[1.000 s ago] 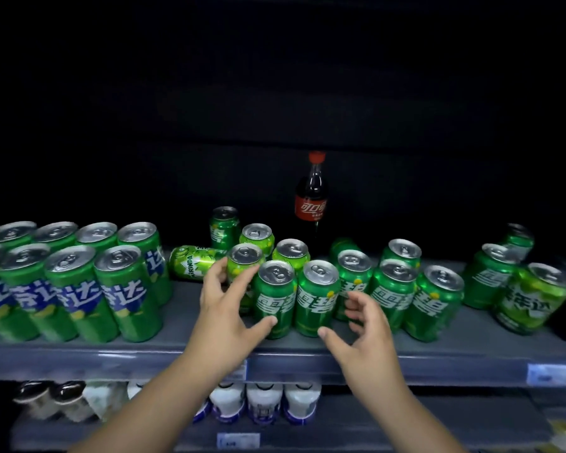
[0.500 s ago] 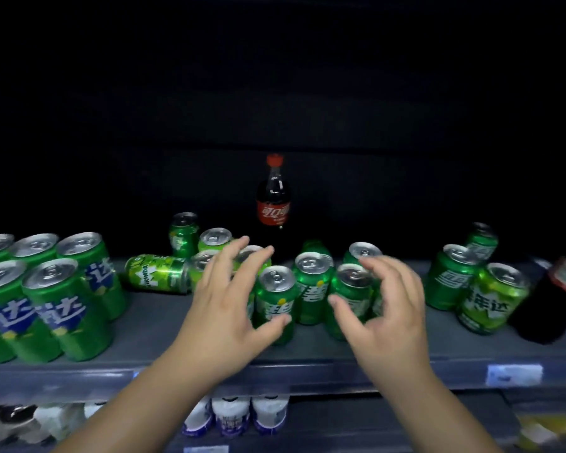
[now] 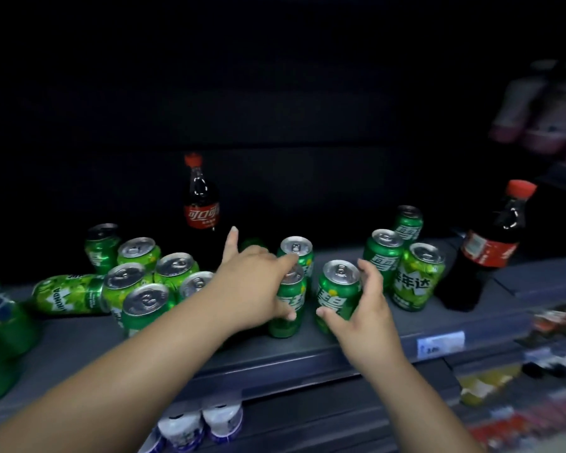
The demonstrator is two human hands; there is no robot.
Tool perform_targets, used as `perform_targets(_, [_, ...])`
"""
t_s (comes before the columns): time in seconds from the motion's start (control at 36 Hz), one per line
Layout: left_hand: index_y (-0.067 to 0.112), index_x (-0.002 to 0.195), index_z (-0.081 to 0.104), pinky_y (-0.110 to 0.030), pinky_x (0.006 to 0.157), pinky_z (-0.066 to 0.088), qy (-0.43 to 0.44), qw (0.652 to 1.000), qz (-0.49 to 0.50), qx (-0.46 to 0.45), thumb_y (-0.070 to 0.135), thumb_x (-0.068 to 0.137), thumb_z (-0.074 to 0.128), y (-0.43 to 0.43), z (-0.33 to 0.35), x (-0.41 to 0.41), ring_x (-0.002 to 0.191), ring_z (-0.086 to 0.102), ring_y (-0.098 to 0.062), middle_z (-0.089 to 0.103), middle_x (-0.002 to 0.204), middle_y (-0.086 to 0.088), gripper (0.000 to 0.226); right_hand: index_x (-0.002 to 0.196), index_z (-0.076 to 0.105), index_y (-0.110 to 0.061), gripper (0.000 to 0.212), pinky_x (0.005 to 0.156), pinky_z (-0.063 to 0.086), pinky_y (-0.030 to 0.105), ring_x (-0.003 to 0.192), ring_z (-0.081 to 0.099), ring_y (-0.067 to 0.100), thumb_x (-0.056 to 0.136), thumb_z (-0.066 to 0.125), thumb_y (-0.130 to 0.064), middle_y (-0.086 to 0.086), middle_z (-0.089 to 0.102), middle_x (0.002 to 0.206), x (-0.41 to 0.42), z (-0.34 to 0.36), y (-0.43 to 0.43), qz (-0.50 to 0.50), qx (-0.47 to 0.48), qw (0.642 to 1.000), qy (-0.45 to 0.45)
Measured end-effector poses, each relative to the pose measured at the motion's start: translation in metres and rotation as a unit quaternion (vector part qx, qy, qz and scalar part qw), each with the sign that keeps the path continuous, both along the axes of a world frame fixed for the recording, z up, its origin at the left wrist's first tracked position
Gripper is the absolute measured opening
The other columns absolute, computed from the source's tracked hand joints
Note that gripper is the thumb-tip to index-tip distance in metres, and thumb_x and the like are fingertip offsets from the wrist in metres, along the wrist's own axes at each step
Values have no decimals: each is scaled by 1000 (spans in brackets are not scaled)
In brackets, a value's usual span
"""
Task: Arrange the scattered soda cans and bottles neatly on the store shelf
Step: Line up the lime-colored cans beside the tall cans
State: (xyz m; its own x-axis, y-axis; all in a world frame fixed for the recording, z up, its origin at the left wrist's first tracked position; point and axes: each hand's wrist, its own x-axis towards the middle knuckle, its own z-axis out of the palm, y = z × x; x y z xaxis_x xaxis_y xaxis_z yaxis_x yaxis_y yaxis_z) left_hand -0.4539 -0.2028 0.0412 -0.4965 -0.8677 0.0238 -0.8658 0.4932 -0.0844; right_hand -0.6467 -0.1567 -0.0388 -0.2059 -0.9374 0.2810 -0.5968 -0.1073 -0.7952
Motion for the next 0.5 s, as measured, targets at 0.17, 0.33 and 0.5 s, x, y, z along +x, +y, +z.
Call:
perform_targets(0.17, [36, 133, 42, -40, 104, 37, 33, 997, -51, -48, 69, 67, 68, 4, -1, -28, 118, 49, -20, 60, 122, 10, 78, 141, 32, -33, 84, 94, 50, 37, 115, 56, 14, 75, 85, -29, -8, 55, 130, -41, -6, 2, -40, 3, 999, -6])
perform_targets(0.33, [38, 140, 34, -35, 96, 47, 173, 983, -56, 38, 57, 71, 75, 2, -14, -67, 120, 52, -16, 54, 132, 8, 82, 142, 34, -33, 83, 96, 50, 40, 117, 55, 14, 75, 83, -29, -6, 55, 131, -70, -7, 10, -66, -15, 998, -5])
perform_targets(0.5, [36, 141, 40, -28, 101, 41, 277, 955, -35, 102, 45, 68, 83, -15, -24, -101, 120, 51, -15, 53, 131, 4, 85, 147, 32, -24, 85, 97, 43, 28, 122, 48, 10, 79, 82, -25, -5, 48, 139, -98, -4, 14, -102, -23, 995, 6])
